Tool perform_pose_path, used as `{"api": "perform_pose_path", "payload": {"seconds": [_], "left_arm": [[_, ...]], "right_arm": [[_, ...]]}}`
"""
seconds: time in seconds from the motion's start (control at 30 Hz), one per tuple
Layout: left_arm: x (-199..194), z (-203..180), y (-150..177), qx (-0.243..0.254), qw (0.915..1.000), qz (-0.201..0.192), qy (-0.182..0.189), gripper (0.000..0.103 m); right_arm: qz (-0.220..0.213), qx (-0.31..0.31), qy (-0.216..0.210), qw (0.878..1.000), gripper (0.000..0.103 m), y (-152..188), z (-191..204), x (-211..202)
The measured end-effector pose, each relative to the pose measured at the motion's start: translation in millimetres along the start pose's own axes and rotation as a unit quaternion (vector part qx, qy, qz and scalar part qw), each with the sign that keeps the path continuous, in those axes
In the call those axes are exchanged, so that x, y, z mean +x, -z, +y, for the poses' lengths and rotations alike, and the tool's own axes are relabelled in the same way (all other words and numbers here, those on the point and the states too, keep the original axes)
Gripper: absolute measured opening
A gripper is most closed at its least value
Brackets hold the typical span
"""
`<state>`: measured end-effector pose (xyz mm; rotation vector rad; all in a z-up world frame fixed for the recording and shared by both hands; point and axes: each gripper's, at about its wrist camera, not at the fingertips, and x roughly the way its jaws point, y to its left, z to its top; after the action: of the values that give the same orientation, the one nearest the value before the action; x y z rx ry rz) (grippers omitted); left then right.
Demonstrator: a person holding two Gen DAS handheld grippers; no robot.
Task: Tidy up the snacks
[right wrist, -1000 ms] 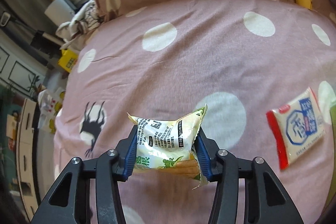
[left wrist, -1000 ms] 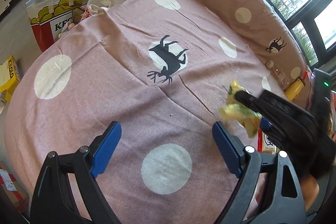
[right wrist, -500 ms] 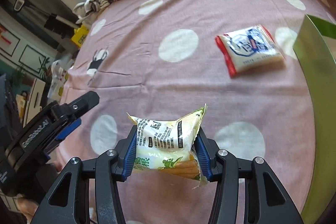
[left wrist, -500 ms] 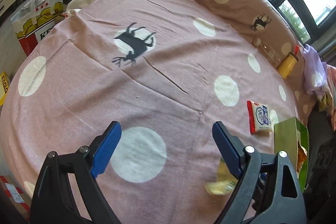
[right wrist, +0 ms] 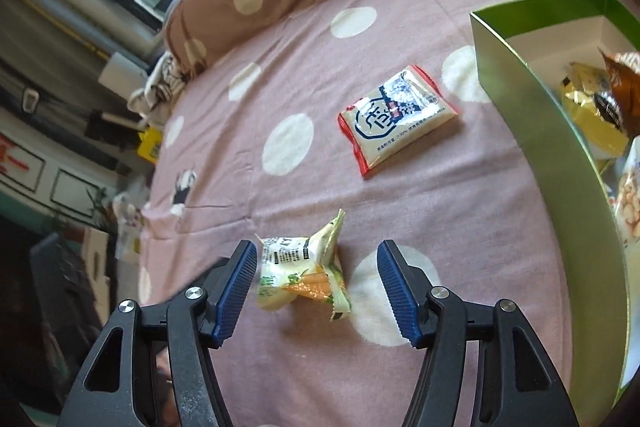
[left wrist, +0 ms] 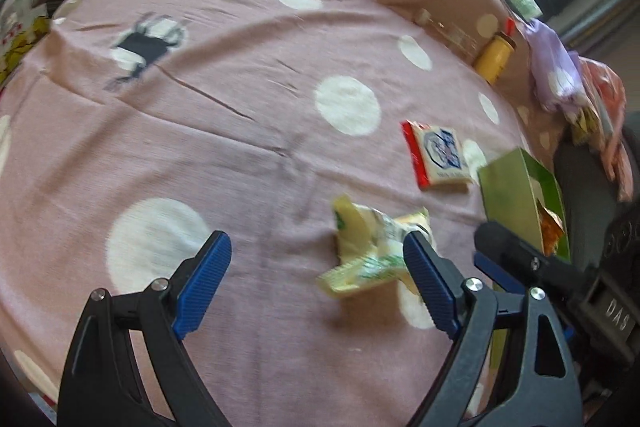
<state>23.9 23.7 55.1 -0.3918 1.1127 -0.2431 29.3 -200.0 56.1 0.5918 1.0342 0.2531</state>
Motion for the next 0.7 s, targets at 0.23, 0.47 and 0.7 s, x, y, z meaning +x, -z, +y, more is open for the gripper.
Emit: {"api": "perform_pose_path", "payload": {"seconds": [0.23, 0.47, 0.7], "left_arm": [[16.8, -20.3, 9.5, 0.032, 0.9987, 0.031, 0.027, 0.080], [29.8, -22.7, 12.5, 0.027, 0.9964, 0.054, 0.060, 0.064], [33.3, -29.5, 16.4, 0.045, 0.9959, 0.054, 0.057, 0.051]], "right_arm": [[0.041, 0.016, -0.054, 0.998, 0.063, -0.8, -2.2, 27.3], [0.067, 0.024, -0.059, 0.996, 0.063, -3.3, -6.4, 52.3], [0.075, 0.012, -0.063, 0.995, 0.054, -1.5, -5.0, 62.1]]}}
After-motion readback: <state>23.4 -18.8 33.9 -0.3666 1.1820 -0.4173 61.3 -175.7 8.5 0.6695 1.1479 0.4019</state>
